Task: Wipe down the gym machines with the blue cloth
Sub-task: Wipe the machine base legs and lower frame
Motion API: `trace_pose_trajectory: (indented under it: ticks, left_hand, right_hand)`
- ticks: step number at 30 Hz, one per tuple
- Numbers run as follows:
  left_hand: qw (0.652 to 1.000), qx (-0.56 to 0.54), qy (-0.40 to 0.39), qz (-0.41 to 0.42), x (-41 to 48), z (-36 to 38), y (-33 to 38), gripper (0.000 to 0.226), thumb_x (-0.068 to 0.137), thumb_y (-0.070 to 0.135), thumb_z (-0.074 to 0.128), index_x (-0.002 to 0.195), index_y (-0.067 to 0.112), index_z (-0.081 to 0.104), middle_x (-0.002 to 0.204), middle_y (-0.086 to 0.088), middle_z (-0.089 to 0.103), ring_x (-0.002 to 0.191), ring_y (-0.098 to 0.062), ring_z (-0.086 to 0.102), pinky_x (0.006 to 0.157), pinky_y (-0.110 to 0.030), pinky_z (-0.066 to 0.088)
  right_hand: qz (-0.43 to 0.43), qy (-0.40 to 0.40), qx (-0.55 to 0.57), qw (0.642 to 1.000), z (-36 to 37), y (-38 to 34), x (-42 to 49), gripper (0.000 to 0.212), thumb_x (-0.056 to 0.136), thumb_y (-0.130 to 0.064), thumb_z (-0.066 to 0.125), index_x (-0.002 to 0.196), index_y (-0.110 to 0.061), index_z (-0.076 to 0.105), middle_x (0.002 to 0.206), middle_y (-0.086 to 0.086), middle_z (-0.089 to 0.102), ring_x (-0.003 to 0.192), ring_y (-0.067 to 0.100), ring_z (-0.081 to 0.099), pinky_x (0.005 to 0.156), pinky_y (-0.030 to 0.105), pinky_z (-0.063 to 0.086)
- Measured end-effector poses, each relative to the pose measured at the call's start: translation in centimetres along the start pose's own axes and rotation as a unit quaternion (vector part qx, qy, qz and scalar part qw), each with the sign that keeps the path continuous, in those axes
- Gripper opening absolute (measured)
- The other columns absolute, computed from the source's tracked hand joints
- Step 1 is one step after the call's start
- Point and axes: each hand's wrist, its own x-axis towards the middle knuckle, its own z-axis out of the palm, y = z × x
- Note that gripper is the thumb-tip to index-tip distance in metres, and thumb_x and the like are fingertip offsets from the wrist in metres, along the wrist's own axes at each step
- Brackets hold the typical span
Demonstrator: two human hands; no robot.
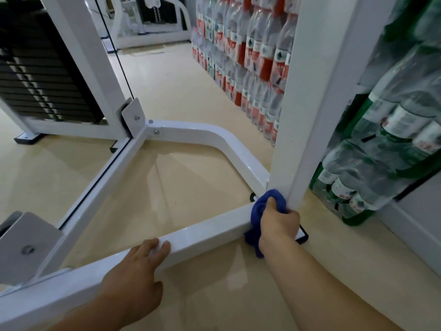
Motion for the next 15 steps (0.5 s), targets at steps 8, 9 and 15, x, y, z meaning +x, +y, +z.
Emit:
trace_pose_trajectory:
  ticks: [8, 9, 15]
  left_hand:
    - [0.997, -0.058, -0.016, -0.050, 1.9, -3.7, 4.7, 0.064, 0.096, 0.049, 0.054, 0.156, 0.032, 0.038, 0.158, 0.008, 0.042, 0.142, -0.013, 0.045, 0.114, -0.025, 0.035]
    - [0.994, -0.100, 0.006, -0.039, 2.5, -4.4, 6.5, 0.059, 0.097, 0.049, 0.054, 0.153, 0.031, 0.043, 0.155, 0.008, 0.047, 0.140, -0.014, 0.047, 0.115, -0.026, 0.036]
    - [0.826, -0.564, -0.008, 0.018, 3.7, -9.3, 18.2, 0.020, 0.101, 0.036, 0.060, 0.106, 0.051, 0.071, 0.099, 0.001, 0.077, 0.087, -0.020, 0.072, 0.074, -0.032, 0.060]
  right_hand:
    - [-0.130, -0.012, -0.032, 0.991, -3.0, -2.1, -1.1, 0.032, 0.088, -0.034, 0.077, 0.105, -0.017, 0.056, 0.111, 0.005, 0.063, 0.088, 0.025, 0.065, 0.078, 0.046, 0.061]
    - [-0.170, -0.034, -0.058, 0.983, -3.3, -2.3, -1.5, 0.032, 0.087, -0.035, 0.078, 0.102, -0.017, 0.057, 0.108, 0.004, 0.064, 0.087, 0.023, 0.065, 0.082, 0.046, 0.060]
    - [-0.143, -0.226, -0.032, 0.963, -4.8, -3.2, -3.4, 0.021, 0.080, -0.027, 0.085, 0.085, -0.011, 0.072, 0.079, 0.007, 0.076, 0.076, 0.024, 0.075, 0.067, 0.037, 0.062]
